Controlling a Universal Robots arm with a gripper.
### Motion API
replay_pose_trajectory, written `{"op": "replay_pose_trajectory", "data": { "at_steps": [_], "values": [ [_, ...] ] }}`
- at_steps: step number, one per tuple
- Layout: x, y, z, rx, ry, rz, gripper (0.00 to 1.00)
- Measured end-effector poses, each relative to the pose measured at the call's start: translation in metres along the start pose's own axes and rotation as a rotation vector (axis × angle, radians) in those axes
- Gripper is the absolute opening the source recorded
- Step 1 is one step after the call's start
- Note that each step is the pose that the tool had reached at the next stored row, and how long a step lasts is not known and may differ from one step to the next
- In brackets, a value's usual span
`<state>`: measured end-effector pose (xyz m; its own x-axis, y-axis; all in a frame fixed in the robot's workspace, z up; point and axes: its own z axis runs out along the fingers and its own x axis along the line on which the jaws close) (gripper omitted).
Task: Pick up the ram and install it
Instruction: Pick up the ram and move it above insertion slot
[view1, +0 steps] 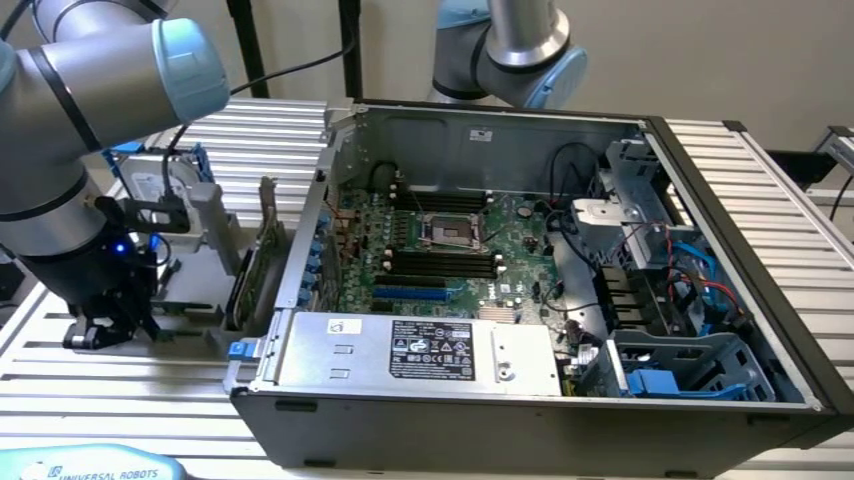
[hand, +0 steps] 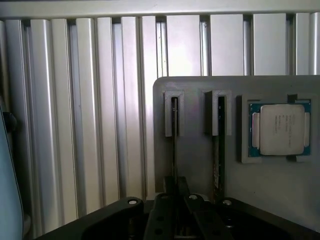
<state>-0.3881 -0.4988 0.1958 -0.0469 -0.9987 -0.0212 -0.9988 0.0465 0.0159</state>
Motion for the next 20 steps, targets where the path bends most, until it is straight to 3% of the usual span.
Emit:
{"op": "replay_pose_trajectory", "data": {
  "at_steps": [10, 20],
  "values": [
    [0.0058, -0.0003, -0.0003, 0.0, -0.0016, 0.0, 0.13],
    [0.0056, -0.0006, -0.0097, -0.0033, -0.014, 0.0, 0.13]
  ]
}}
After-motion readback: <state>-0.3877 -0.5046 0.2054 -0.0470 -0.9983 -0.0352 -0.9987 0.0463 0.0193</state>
